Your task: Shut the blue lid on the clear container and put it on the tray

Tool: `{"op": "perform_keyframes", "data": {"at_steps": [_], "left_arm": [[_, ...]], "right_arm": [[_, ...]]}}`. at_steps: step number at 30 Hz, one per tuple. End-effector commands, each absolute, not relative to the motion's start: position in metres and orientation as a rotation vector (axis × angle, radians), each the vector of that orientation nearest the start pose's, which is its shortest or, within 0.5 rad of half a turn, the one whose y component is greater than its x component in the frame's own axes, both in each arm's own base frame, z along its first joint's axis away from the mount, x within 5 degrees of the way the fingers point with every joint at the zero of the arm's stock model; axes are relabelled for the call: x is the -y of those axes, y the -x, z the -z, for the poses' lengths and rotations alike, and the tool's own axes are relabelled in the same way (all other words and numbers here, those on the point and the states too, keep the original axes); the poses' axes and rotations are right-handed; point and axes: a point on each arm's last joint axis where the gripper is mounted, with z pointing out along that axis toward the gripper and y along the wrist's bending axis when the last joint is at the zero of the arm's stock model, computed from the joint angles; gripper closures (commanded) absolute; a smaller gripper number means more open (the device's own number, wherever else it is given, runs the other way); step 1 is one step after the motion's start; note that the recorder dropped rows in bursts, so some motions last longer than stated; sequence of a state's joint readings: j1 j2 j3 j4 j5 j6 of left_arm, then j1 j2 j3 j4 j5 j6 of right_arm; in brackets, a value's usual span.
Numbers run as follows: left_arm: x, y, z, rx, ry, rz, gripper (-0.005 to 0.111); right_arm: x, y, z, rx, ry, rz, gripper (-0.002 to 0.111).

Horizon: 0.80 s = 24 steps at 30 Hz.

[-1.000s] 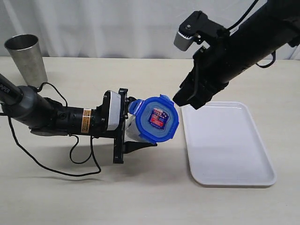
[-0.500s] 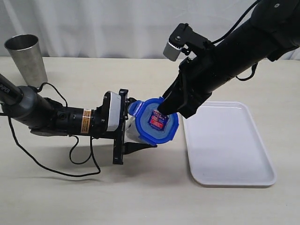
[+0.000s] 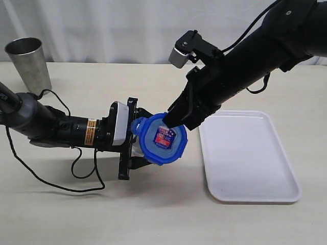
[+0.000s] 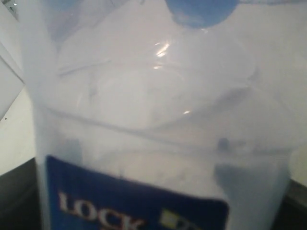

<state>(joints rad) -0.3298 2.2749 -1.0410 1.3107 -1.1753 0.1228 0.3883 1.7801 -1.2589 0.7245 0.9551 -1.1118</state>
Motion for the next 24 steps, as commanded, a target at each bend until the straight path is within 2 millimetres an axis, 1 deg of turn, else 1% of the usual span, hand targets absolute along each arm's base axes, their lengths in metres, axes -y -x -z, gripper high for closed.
{"op": "perform_keyframes", "data": {"at_steps": [1, 4, 6, 9, 11, 14, 19, 24], "left_arm": [[0.202, -0.325, -0.081, -0.997, -1.509, 0.706, 0.107], [0.202, -0.325, -0.081, -0.999, -1.507, 0.706, 0.107], [0.202, -0.325, -0.082, -1.008, -1.500, 0.710, 0.107], [0.202, -0.326, -0.082, -1.032, -1.482, 0.725, 0.107], [0.202, -0.327, -0.082, -1.037, -1.473, 0.721, 0.107], [0.202, -0.328, -0.083, -1.066, -1.447, 0.734, 0.107], [0.202, -0.329, -0.083, -1.110, -1.414, 0.764, 0.107], [0.202, -0.329, -0.083, -1.110, -1.414, 0.764, 0.107]], "right_arm": [[-0.189, -0.303, -0.197, -2.342, 1.534, -0.849, 0.079], [-0.190, -0.305, -0.198, -2.334, 1.537, -0.849, 0.079], [-0.188, -0.309, -0.205, -2.335, 1.527, -0.797, 0.079], [-0.184, -0.314, -0.220, -2.326, 1.489, -0.691, 0.079], [-0.180, -0.317, -0.229, -2.322, 1.447, -0.591, 0.079], [-0.173, -0.318, -0.239, -2.323, 1.395, -0.474, 0.079], [-0.165, -0.319, -0.257, -2.320, 1.295, -0.346, 0.079], [-0.160, -0.318, -0.263, -2.336, 1.261, -0.292, 0.079]]}}
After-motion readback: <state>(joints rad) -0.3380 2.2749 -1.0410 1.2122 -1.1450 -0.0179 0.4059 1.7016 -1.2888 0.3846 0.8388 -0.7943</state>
